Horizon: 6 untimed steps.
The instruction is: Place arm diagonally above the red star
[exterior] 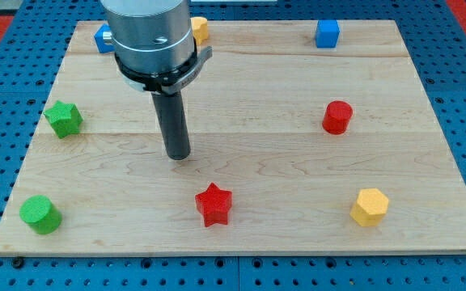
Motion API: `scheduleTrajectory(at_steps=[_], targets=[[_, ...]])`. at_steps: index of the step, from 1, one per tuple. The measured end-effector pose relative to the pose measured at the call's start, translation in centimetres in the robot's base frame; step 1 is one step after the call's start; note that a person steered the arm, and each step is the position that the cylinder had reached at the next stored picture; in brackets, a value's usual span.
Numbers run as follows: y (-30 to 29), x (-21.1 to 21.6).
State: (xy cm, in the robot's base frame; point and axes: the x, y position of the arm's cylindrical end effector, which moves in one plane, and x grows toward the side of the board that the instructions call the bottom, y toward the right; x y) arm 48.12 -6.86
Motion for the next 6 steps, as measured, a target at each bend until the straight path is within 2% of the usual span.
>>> scheduleTrajectory(at_steps=[2, 3, 4, 5, 6], targets=[[0.1, 1.2], [4.5, 2.2], [4.5, 1.5], [9.3, 4.5], [13.4, 9.7]])
